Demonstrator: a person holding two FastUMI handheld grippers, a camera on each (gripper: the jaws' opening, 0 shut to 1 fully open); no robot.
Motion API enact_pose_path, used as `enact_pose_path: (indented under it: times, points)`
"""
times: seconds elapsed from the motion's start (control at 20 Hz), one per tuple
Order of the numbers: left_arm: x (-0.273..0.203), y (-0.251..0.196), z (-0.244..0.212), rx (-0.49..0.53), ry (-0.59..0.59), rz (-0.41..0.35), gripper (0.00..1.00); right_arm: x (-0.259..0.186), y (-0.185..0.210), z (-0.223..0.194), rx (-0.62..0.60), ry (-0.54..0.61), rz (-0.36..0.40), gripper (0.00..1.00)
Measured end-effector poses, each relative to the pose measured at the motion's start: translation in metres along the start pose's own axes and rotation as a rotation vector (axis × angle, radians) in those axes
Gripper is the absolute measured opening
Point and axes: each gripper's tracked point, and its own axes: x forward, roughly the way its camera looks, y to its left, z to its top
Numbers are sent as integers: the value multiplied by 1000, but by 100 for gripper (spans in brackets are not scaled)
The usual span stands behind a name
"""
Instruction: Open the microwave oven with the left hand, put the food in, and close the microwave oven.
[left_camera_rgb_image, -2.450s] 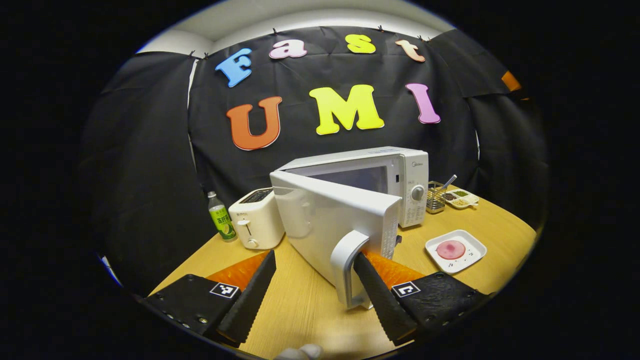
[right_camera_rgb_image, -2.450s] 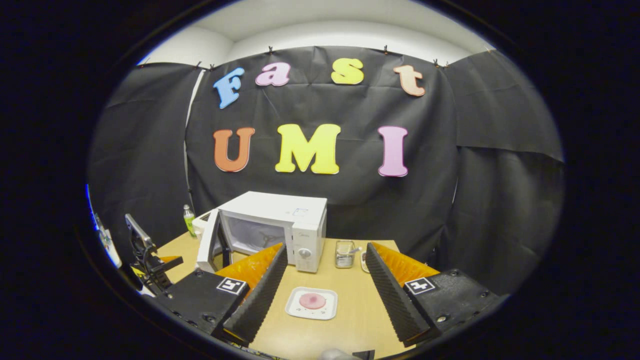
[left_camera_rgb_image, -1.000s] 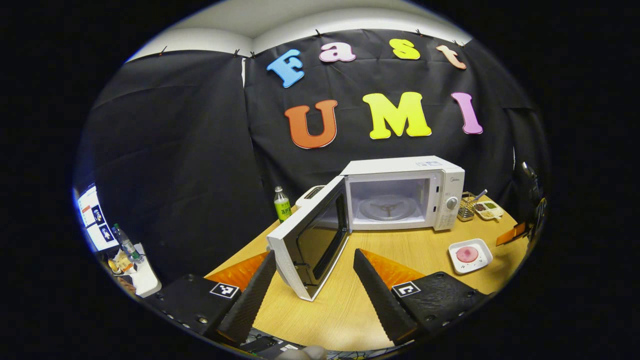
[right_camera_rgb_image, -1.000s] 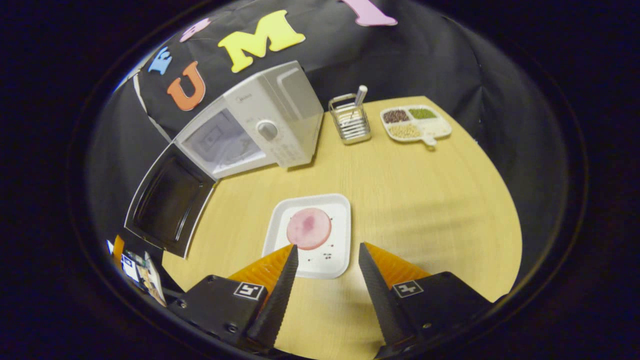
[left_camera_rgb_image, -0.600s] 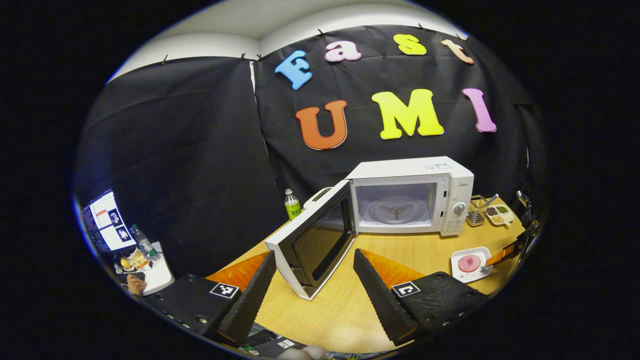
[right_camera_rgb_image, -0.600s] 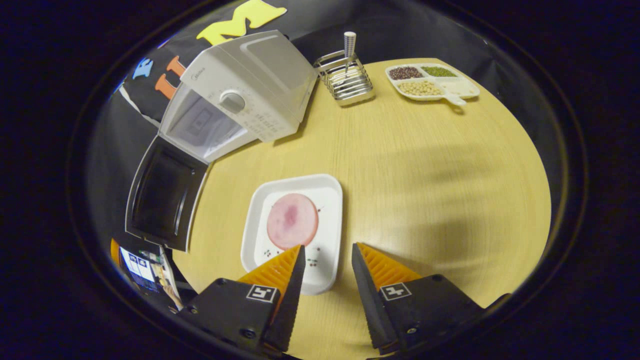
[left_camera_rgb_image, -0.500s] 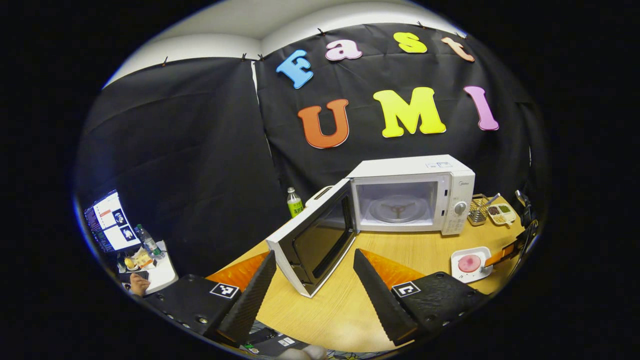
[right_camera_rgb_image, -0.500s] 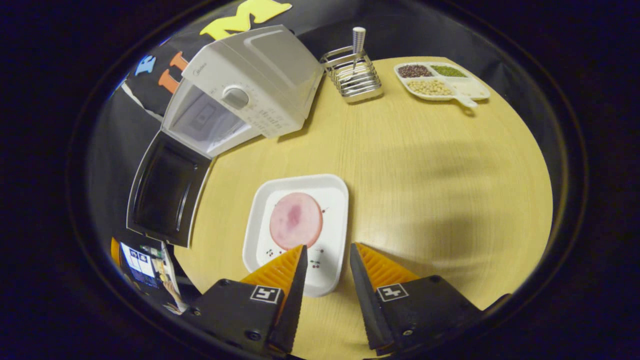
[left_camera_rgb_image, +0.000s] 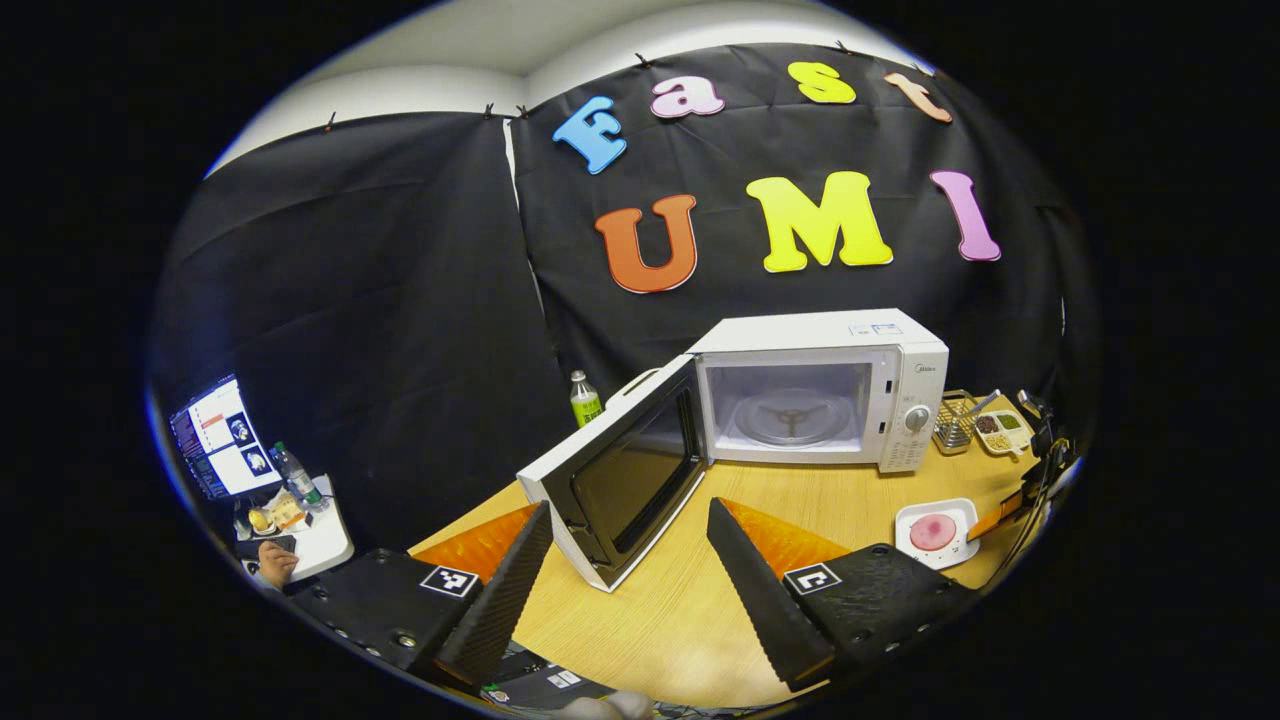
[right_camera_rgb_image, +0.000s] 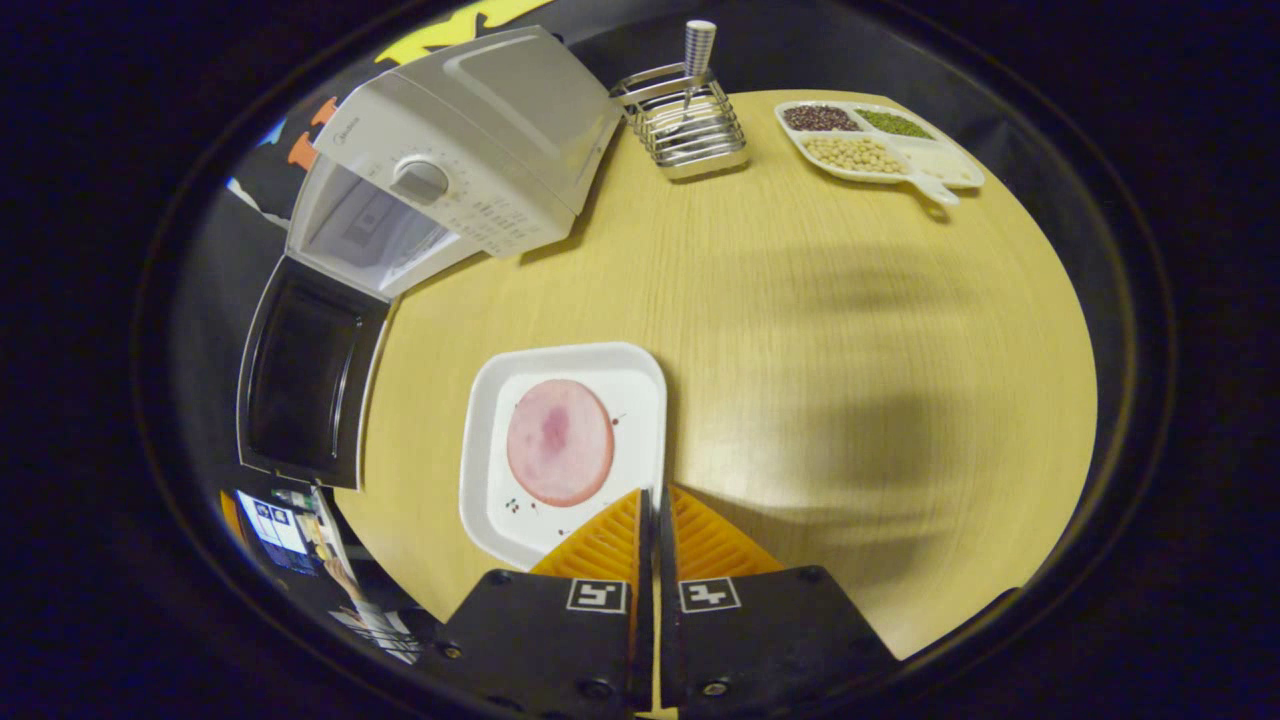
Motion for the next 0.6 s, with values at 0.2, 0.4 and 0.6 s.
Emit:
enact_pose_path:
  times: [0.2, 0.4, 0.6]
  points:
    - [25, 1, 1, -12, -25, -68, 95, 1, 2, 2, 40, 13, -12, 4]
    - [41, 15, -2, -25, -47, -129, 95, -5, 25, -5, 174, -38, 45, 4]
    - [47, 27, -8, -39, -35, -193, 95, -23, 65, -7, 231, -135, 84, 4]
